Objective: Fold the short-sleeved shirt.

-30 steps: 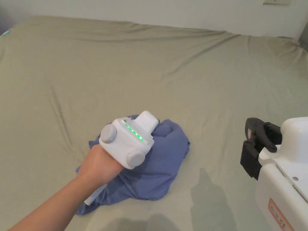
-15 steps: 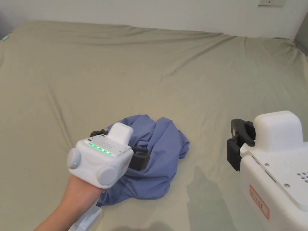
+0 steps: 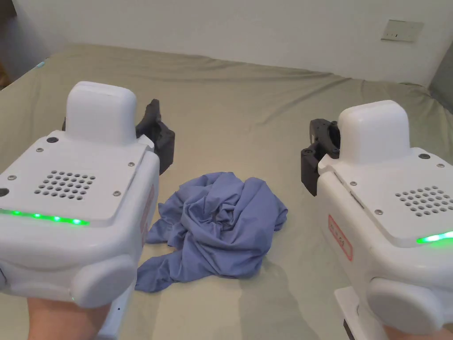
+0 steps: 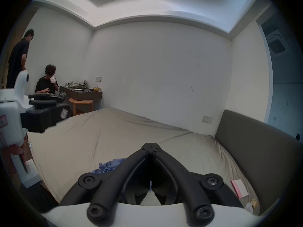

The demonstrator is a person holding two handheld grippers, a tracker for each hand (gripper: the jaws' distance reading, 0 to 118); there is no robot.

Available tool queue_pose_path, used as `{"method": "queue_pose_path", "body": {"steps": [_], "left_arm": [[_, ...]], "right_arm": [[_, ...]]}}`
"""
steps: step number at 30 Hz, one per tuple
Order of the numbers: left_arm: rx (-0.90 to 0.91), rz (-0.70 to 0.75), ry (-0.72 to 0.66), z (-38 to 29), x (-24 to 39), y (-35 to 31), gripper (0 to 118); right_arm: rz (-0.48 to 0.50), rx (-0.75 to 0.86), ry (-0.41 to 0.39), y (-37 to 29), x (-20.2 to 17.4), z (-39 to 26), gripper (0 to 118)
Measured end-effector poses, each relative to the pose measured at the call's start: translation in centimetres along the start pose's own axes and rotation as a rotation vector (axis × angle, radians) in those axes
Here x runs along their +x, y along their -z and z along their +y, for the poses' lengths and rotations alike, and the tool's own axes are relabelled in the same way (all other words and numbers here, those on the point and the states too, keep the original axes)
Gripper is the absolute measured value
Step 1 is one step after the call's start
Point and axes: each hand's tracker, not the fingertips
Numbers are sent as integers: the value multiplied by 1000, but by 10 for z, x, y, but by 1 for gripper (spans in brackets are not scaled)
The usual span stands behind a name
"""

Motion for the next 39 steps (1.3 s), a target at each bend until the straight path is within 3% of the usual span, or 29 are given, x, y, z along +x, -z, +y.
{"method": "queue_pose_path", "body": {"steps": [1,2,7,11,24,30,36,37,38,39], "left_arm": [[8,-1,10,1,1,-6,11],[26,14,25,0,3,-12,1],[19,30,60,-3,8,-23,0],[8,1,20,-4,5,-24,0],[-32,-51,37,-10,2,-9,0],[-334,-101,55,-73,-7,28,0],[-738,-167,35,-188,-7,76,0],[-783,-159,20,-206,-5,83,3],[-808,-138,6,-222,-3,90,19],[-829,-128,0,-234,-1,96,47]], "right_arm": [[0,8,-4,-3,-5,2,1],[4,18,-3,-7,-9,4,1],[2,54,8,-17,-23,4,1],[-42,71,-63,-21,-32,-1,1],[-59,32,-2,-17,-13,-12,1],[-43,-26,-1,-7,-5,-32,1],[-29,-109,26,14,2,-59,1],[-27,-127,26,19,4,-64,1],[-26,-143,27,23,5,-69,1],[-21,-160,25,27,7,-73,1]]}}
